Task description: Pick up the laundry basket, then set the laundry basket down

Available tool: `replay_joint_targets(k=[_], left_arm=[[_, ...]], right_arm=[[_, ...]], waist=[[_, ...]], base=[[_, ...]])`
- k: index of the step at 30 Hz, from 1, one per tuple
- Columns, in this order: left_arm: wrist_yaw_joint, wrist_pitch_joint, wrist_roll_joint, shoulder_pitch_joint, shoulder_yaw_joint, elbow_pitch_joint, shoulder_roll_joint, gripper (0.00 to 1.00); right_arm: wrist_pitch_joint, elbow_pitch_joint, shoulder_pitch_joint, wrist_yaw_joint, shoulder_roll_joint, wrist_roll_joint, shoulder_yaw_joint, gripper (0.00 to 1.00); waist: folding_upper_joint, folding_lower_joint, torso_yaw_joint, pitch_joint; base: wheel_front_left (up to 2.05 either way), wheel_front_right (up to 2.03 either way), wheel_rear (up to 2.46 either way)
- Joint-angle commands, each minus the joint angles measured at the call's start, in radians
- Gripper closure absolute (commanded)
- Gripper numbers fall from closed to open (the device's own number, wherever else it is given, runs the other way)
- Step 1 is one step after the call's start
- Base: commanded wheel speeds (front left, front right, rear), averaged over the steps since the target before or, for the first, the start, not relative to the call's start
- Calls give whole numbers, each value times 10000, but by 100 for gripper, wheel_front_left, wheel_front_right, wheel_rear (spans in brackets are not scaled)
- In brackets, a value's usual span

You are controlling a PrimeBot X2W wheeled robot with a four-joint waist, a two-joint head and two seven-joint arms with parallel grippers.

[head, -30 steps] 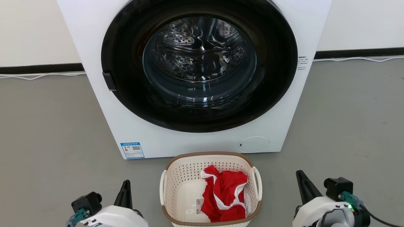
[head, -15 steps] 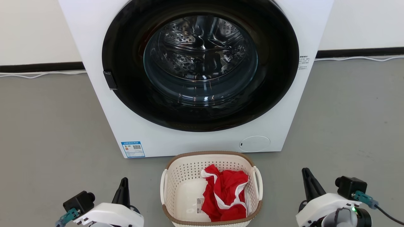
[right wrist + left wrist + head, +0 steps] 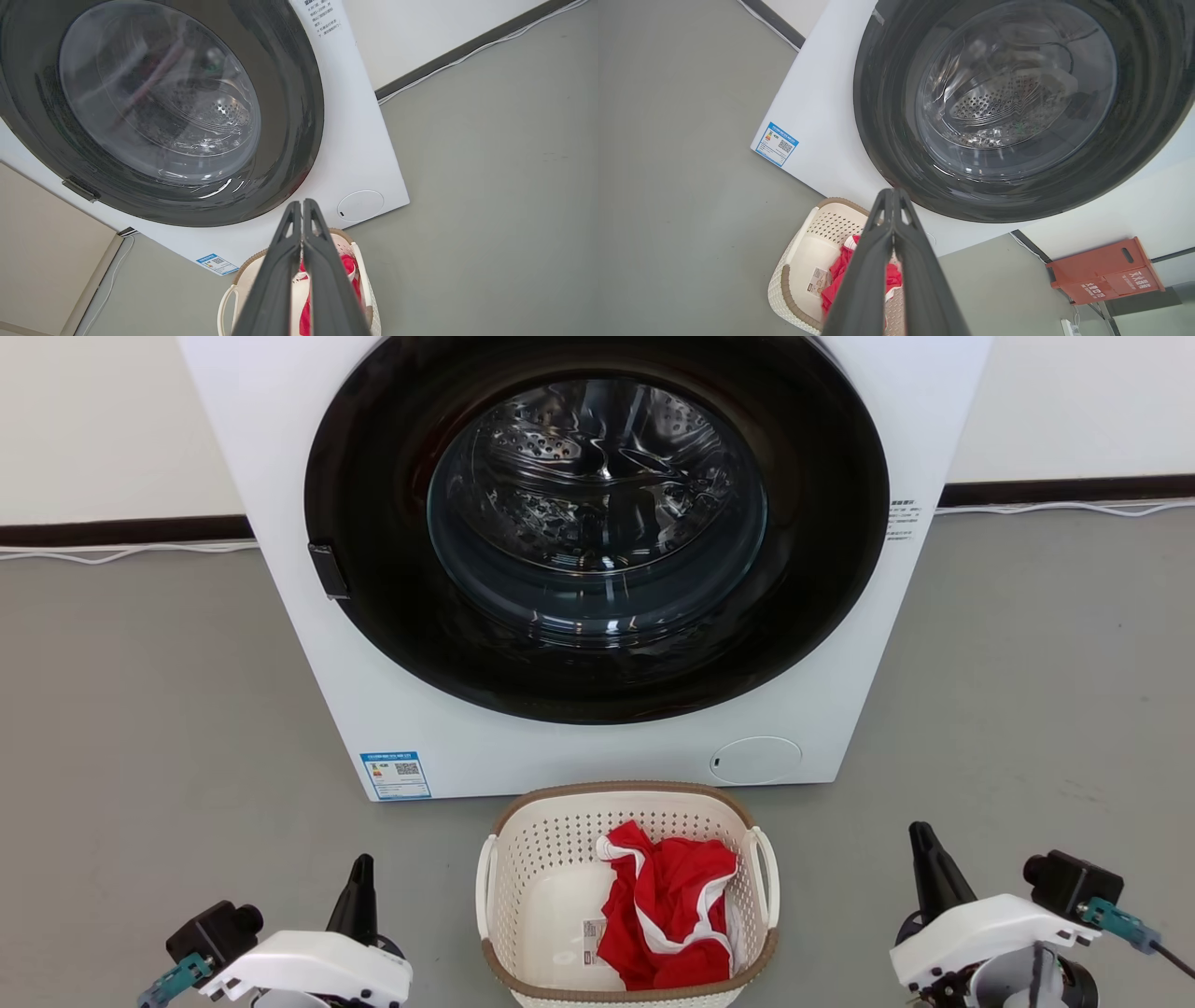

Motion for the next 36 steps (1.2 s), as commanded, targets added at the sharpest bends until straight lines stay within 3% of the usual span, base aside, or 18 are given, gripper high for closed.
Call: replay_joint_targets(k=[1,36], left_arm=[[-136,40,-258,-255,178,-344,79,100],[-587,1070,-3453,-204,809,-1047,118,100]], right_arm=[[77,-398,-149,34,-26,330,17,100],[1084,-1664,214,47,-22,4802,-399,100]], waist=[[-1,-1,4,3],[-1,-1,104,93]], base=[[0,0,0],[0,0,0]])
